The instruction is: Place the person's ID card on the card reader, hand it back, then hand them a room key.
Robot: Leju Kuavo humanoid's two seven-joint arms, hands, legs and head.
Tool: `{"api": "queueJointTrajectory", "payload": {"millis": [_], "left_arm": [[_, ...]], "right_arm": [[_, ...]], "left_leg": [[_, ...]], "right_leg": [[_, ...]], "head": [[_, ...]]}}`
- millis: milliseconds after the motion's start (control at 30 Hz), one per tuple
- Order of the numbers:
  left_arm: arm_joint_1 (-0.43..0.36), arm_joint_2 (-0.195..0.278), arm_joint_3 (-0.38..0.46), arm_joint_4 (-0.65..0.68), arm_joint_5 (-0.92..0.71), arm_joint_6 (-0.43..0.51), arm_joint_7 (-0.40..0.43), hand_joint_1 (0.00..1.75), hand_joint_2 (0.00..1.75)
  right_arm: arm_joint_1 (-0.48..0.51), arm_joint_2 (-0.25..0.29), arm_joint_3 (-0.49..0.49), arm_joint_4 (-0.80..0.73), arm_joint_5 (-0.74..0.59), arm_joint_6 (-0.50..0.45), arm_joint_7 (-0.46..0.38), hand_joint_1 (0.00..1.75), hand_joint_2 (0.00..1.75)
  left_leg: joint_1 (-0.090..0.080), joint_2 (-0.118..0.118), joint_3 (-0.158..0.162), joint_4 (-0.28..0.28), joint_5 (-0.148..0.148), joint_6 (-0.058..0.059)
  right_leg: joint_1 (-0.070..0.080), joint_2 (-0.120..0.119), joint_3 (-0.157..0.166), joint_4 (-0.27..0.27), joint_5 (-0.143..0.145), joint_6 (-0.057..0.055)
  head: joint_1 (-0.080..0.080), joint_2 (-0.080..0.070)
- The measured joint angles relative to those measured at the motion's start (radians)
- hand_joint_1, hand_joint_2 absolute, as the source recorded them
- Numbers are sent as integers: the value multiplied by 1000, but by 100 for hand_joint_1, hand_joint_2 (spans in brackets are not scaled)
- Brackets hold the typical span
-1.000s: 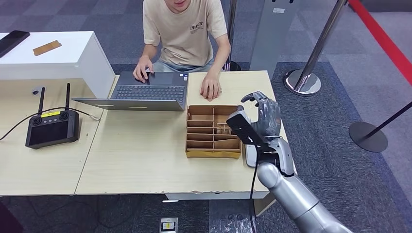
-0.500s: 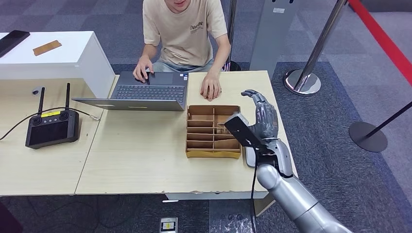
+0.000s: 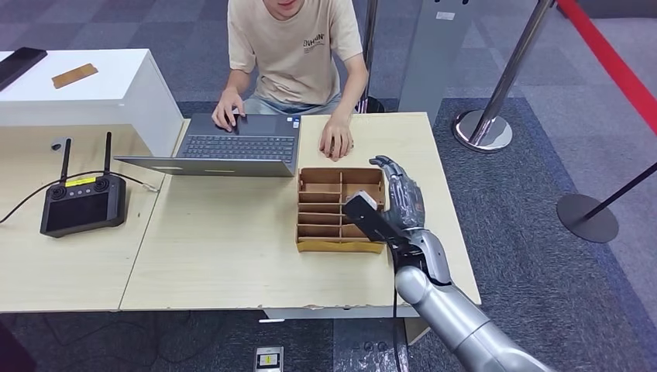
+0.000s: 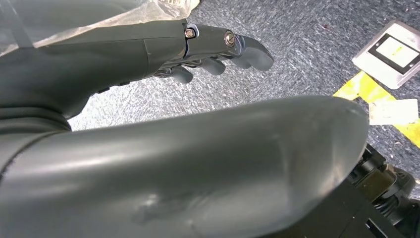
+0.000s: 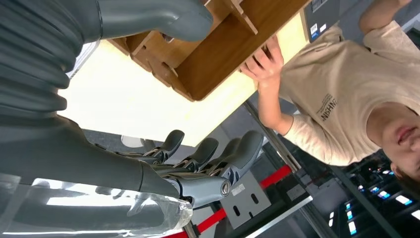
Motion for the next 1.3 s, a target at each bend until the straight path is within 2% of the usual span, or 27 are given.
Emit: {"api": "queueJointTrajectory", "payload": {"millis": [233, 767, 1300], "left_arm": [[0, -1, 0, 0, -4, -4, 0, 0, 0], [0, -1, 0, 0, -5, -10, -7, 0, 0], [1, -1, 0, 0, -4, -10, -14, 0, 0]], "right_arm": [[-20, 16, 20, 55, 24, -1, -3, 43, 175], [-71, 23, 80, 160, 144, 8, 59, 51, 175], [-83, 23, 109, 214, 174, 36, 84, 50, 175]], "left_leg": [[0, 0, 0, 0, 0, 0], [0, 0, -1, 0, 0, 0], [0, 0, -1, 0, 0, 0]], "right_leg": [[0, 0, 0, 0, 0, 0], [0, 0, -1, 0, 0, 0], [0, 0, -2, 0, 0, 0]], "head": [[0, 0], [0, 0], [0, 0]]}}
